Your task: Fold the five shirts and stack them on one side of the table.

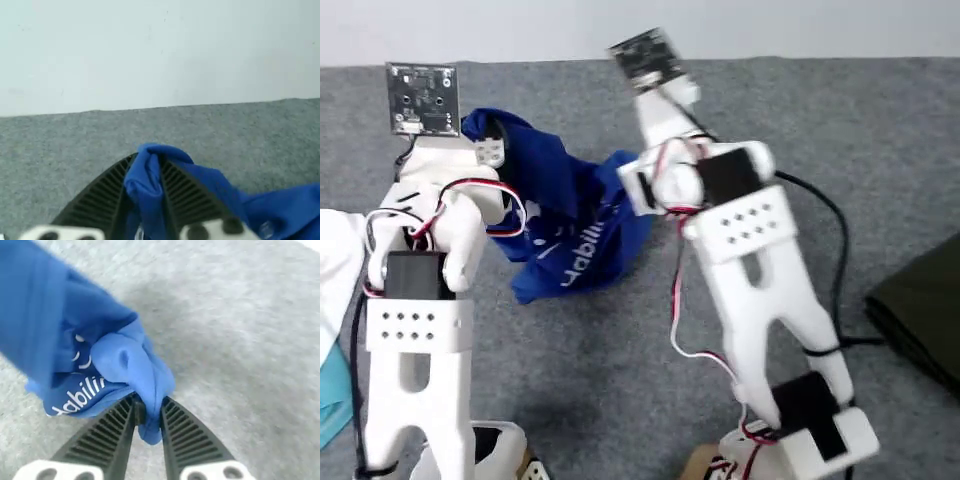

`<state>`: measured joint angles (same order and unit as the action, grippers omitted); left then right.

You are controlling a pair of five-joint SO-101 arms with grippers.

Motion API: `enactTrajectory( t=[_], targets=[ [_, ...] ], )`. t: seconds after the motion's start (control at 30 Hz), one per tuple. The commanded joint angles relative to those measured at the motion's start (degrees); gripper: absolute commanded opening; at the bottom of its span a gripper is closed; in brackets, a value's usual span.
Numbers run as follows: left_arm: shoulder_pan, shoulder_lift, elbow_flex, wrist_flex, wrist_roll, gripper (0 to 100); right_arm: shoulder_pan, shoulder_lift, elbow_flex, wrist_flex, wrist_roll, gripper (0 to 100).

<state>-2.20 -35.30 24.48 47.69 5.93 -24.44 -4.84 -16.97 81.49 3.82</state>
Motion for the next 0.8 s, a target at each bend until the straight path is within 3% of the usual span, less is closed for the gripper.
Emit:
enactTrajectory(
  t=[0.0,0.13,0.2,0.4,0.6,0.77],
  targets=[
    [0.3,-2.4,-4.5,2.4,-2.1,0,3.9,-5.9,-3.3,1.9,0.3,0.9],
    [0.4,-2.4,-9.6,5.0,-14.0,0,8.0,-8.7,-3.4,3.6,1.9,0.9],
    [0.4,-2.4,-13.5,4.7,-14.3,0,9.9,-11.0,-3.4,3.2,1.9,0.9],
    [3.3,-2.4,-23.2,4.6,-1.2,0,13.7,-19.7,-3.4,-5.8,1.9,0.9],
    [4.2,-2.4,-26.5,-3.7,12.7,0,17.4,-26.0,-3.4,-15.0,1.9,0.8],
    [4.6,-2.4,-26.6,-8.1,17.5,0,18.8,-28.6,-3.4,-14.5,1.5,0.8]
  ],
)
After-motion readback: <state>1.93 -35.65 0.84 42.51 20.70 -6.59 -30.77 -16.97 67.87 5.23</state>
